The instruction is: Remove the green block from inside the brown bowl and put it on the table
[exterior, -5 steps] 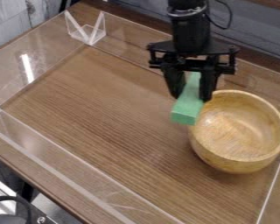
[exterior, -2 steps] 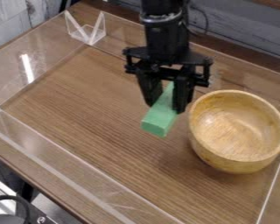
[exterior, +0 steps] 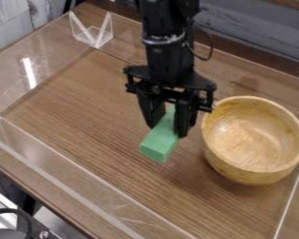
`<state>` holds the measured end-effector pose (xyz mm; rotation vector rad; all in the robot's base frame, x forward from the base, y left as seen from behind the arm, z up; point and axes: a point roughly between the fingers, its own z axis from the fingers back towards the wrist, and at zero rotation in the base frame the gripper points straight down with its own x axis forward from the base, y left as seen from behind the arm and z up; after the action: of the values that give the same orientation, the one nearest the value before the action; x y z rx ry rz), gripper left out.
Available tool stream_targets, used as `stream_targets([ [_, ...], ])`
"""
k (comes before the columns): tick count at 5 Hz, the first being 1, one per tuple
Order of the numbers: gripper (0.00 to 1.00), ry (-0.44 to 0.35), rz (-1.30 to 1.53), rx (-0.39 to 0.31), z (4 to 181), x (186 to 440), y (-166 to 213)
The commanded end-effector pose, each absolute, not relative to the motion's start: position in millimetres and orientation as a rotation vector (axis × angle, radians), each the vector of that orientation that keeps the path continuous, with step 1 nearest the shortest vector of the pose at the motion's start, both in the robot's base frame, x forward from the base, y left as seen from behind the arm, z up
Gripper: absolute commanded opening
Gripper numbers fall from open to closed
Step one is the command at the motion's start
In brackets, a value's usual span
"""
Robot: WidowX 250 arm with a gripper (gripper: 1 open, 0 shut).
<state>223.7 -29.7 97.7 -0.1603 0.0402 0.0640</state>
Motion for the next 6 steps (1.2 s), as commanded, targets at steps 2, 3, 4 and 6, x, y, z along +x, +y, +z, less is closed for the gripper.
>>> stream_targets([
  [2, 0.0, -0.01, 0.044, -0.137, 92.1, 227, -25],
  [3, 0.0, -0.009, 0.043, -0.131, 85.2, 229, -21],
  [4, 0.0, -0.007, 0.046, -0.129, 81.4, 229, -17],
  [6, 0.0, -0.009, 0.054, -0.131, 76.9, 232, -11],
])
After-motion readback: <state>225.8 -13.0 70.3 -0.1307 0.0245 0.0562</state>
